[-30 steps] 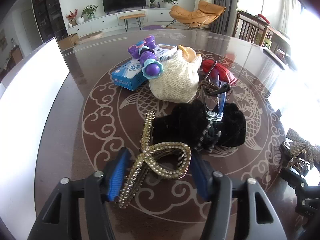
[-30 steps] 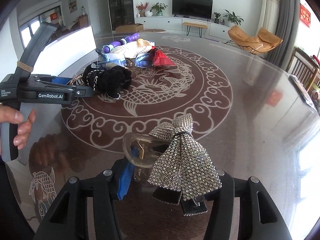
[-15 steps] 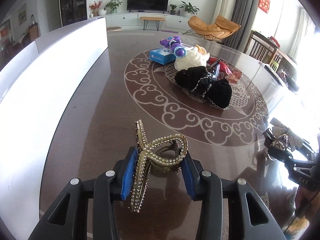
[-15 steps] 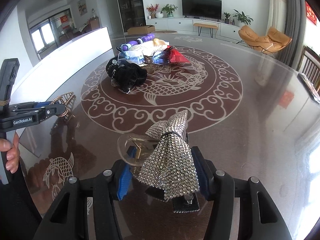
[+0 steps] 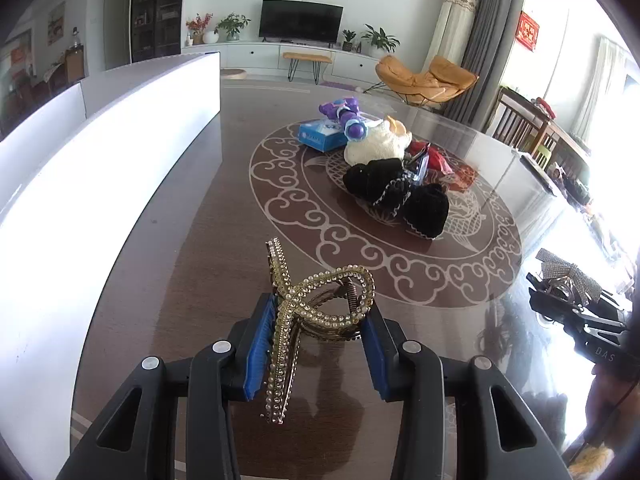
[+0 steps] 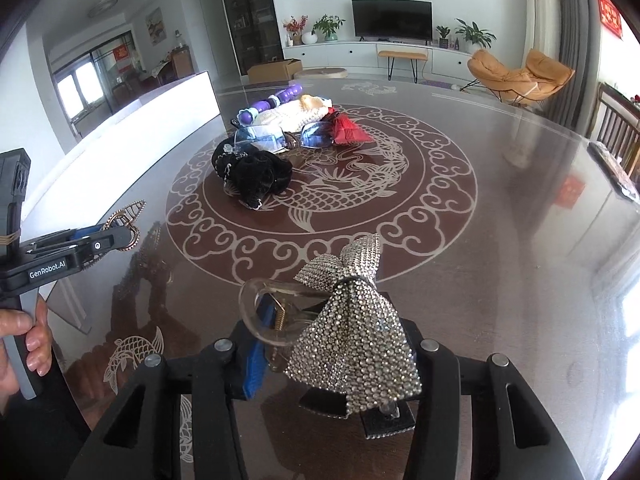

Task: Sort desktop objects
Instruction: 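Carry both clips into the cardboard bin and open both tools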

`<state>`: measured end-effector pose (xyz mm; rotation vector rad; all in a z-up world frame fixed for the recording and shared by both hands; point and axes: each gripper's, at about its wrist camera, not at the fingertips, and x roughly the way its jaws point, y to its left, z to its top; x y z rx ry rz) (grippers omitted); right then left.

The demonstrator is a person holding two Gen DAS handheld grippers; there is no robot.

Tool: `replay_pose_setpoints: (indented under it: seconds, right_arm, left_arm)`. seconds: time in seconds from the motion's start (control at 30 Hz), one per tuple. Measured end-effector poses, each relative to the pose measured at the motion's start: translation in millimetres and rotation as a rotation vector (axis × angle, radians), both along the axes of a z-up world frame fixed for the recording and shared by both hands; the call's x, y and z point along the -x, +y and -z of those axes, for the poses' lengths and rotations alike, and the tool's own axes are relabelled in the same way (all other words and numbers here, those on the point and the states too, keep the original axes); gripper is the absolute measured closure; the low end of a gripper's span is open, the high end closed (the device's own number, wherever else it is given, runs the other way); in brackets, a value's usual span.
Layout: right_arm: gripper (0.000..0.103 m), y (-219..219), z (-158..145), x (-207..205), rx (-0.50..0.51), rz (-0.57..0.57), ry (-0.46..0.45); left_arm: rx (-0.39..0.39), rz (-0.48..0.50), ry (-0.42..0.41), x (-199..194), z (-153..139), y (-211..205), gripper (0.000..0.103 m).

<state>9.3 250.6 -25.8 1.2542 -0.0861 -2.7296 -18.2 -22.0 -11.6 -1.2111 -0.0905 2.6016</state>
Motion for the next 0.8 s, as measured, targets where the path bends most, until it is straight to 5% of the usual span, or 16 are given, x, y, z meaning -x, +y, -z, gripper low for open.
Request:
replay_pose_setpoints:
  seconds: [0.23, 0.47, 0.63, 0.8]
  right_arm:
    - [0.054, -39, -37, 6, 0.040, -0.131, 0.050]
    - [0.054, -175, -106, 41, 0.092, -0.430, 0.180]
    - [0.054, -298, -137, 60, 0.125, -0.693, 0.186]
    - [0.054, -401, -115, 87, 0.080, -0.851, 0.049]
  left_arm:
    - [-0.159, -0.088, 0.078, -29, -59, -45, 0.061]
    - [-0.122, -0.293, 0.142, -22, -122, -168, 0.061]
    - [-0.040, -0.455, 0.043, 1, -112, -261, 0.061]
    - [0.031, -0.521, -0.100, 21, -78, -306, 0.061]
